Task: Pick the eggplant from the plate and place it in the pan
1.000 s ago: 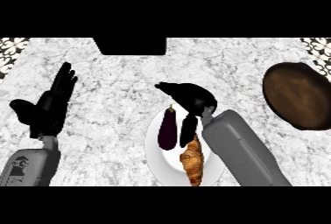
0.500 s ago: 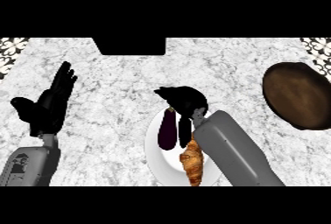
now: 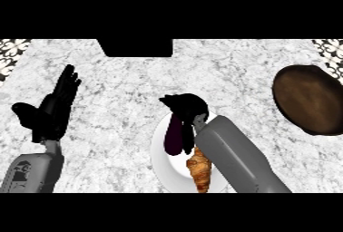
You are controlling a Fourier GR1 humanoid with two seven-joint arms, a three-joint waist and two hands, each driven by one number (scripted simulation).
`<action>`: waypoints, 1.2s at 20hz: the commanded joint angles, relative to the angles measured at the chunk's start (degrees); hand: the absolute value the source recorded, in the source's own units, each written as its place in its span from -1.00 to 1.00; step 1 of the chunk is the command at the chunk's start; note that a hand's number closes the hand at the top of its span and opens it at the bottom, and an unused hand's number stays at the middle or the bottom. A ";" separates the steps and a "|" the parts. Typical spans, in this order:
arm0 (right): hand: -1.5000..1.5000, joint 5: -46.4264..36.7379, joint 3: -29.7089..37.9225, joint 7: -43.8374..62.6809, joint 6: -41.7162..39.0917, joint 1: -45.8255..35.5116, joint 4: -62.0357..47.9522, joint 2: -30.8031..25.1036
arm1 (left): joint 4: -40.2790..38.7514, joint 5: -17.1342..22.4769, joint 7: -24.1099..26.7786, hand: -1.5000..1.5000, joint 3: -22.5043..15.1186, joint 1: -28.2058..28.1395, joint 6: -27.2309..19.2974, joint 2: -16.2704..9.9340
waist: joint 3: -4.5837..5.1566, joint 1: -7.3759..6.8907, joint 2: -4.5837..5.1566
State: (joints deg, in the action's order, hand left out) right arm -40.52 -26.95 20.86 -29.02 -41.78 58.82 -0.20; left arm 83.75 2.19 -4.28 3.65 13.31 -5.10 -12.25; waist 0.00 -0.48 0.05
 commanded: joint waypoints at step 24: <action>1.00 -1.05 -7.26 -14.24 8.38 -2.45 -13.02 0.05 | 3.41 -2.38 -2.71 0.00 0.94 -0.06 0.22 1.81 | -0.01 0.16 -0.05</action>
State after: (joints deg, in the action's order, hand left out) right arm -38.43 -35.68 9.32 -21.90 -45.65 45.77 -0.09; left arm 84.76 0.63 -5.24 4.91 13.87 -4.02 -10.89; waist 0.00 -0.70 0.05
